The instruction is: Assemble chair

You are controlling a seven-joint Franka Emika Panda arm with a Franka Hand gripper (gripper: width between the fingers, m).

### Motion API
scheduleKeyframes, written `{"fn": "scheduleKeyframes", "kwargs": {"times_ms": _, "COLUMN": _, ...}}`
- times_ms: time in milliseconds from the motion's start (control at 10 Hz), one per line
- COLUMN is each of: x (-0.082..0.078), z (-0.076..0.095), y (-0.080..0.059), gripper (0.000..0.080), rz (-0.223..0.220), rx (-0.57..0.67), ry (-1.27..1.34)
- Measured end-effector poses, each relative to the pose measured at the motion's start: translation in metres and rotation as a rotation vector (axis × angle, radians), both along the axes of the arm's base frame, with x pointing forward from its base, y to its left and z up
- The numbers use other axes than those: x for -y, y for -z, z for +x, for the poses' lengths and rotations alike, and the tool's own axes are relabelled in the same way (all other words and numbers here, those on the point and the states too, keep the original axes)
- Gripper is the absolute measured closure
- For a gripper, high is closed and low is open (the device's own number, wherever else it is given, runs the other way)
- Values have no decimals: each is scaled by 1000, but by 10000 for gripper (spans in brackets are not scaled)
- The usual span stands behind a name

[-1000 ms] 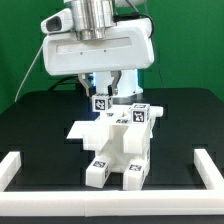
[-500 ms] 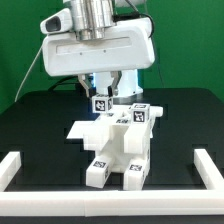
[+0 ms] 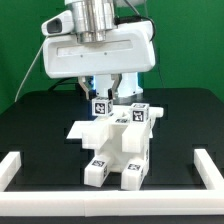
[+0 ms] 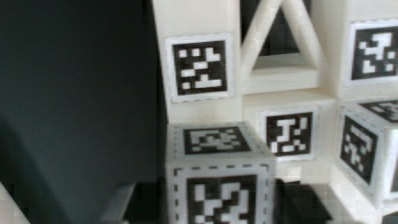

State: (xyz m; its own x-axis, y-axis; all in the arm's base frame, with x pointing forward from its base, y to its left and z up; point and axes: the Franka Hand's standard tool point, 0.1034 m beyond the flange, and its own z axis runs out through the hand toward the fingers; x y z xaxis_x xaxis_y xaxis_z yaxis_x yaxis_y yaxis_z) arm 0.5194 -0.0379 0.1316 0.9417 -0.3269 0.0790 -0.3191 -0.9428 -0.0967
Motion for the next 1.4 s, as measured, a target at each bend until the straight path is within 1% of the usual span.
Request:
{"fn": "scheduleKeyframes", "kwargs": {"times_ms": 200, "x": 1, "z": 2, "y": 0, "gripper": 521, "rz": -11, "rx": 18, "ry": 1}}
{"fn": "scheduleKeyframes", "kwargs": {"times_ms": 600, "x": 2, "z": 2, "y": 0, "gripper": 521, "rz": -12, "rx": 18, "ry": 2}}
{"fn": "scheduleKeyframes", "kwargs": {"times_ms": 700, "x": 2, "z": 2, "y": 0, "gripper": 343, "rz": -12, "rx": 18, "ry": 2}}
{"fn": "scheduleKeyframes", "kwargs": {"times_ms": 800, "x": 2, "z": 2, "y": 0, "gripper": 220, "rz": -12, "rx": 18, "ry": 2}}
{"fn": "scheduleKeyframes", "kwargs": {"times_ms": 900, "x": 2, "z": 2, "y": 0, "gripper": 220, "rz": -12, "rx": 18, "ry": 2}}
{"fn": "scheduleKeyframes", "kwargs": {"times_ms": 1000, "x": 2, "z": 2, "y": 0, "gripper": 164, "rz": -12, "rx": 18, "ry": 2}}
{"fn": "scheduleKeyframes", "kwargs": {"times_ms": 1400, "x": 2, "z": 2, "y": 0, "gripper": 151, "rz": -11, "rx": 17, "ry": 6}}
